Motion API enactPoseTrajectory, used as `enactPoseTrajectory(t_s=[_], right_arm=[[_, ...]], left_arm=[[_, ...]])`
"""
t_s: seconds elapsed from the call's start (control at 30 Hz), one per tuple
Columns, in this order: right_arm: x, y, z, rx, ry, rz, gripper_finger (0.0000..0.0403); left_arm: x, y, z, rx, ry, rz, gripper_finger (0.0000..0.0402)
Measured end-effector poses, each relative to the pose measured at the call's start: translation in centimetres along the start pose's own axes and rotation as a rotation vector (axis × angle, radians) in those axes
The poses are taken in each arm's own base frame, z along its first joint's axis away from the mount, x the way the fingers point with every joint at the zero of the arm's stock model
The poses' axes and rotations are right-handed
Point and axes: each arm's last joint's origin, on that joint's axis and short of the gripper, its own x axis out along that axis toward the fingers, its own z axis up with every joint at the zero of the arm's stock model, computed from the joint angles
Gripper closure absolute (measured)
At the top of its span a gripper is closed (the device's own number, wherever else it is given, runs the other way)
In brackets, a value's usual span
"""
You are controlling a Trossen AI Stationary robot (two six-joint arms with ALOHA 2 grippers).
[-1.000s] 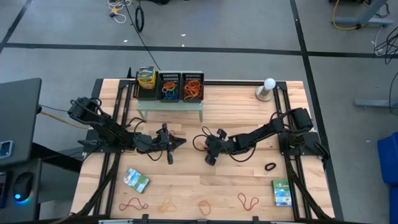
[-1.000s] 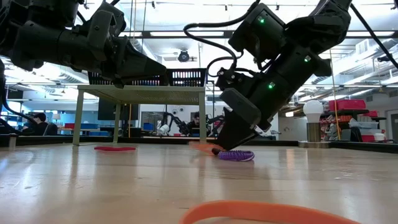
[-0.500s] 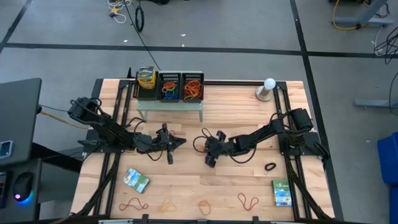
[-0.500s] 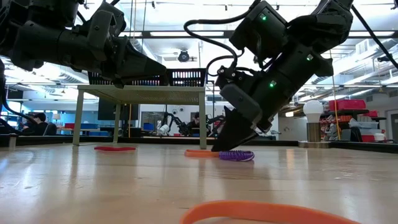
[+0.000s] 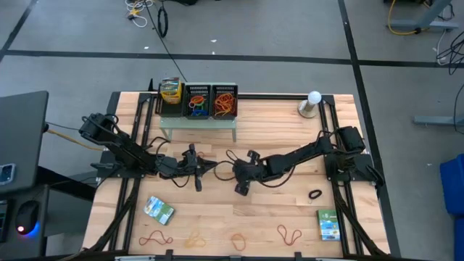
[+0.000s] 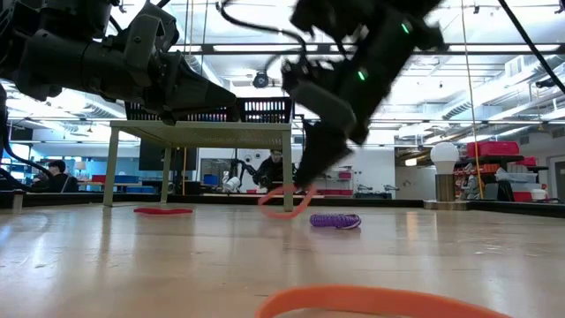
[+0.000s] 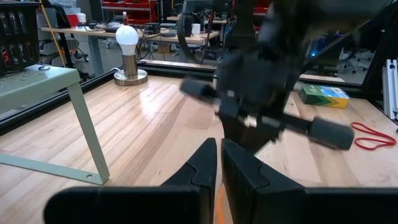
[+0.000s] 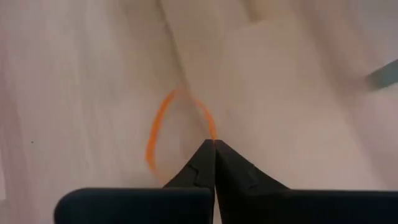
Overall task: Pick & Place Office Desk Supplies
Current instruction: Put the orange rubber band into the right black bin on the shelf
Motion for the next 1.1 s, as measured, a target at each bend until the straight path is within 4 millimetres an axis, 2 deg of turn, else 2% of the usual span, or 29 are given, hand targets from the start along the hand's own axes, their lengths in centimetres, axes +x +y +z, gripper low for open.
enactPoseTrajectory(t_s=[0.2, 0.33, 0.43, 0.57, 0.67, 0.83, 0.93, 1.1], right_arm=[[-3.9, 0.1, 5.0, -0.092, 0.05, -0.107, 0.04], [-7.0, -0.3, 8.5, -0.141, 0.005, -0.188, 0.04], [-9.4, -1.3, 11.3, -0.148, -0.069, -0.263, 0.04], [-11.1, -4.0, 14.7, -0.123, -0.186, -0.397, 0.04], [-11.4, -6.7, 16.7, -0.097, -0.263, -0.46, 0.04], [-10.6, -11.9, 18.7, -0.071, -0.306, -0.491, 0.04], [-9.5, -14.6, 19.0, -0.04, -0.315, -0.494, 0.04], [-8.2, -17.1, 18.7, -0.004, -0.323, -0.465, 0.04]], left_arm=[[0.0, 0.0, 0.0, 0.0, 0.0, 0.0, 0.0374], [0.0, 0.0, 0.0, 0.0, 0.0, 0.0, 0.0374], [0.0, 0.0, 0.0, 0.0, 0.0, 0.0, 0.0374], [0.0, 0.0, 0.0, 0.0, 0.0, 0.0, 0.0374], [0.0, 0.0, 0.0, 0.0, 0.0, 0.0, 0.0374], [0.0, 0.0, 0.0, 0.0, 0.0, 0.0, 0.0374], [0.0, 0.0, 0.0, 0.0, 0.0, 0.0, 0.0374], [0.0, 0.0, 0.0, 0.0, 0.0, 0.0, 0.0374]])
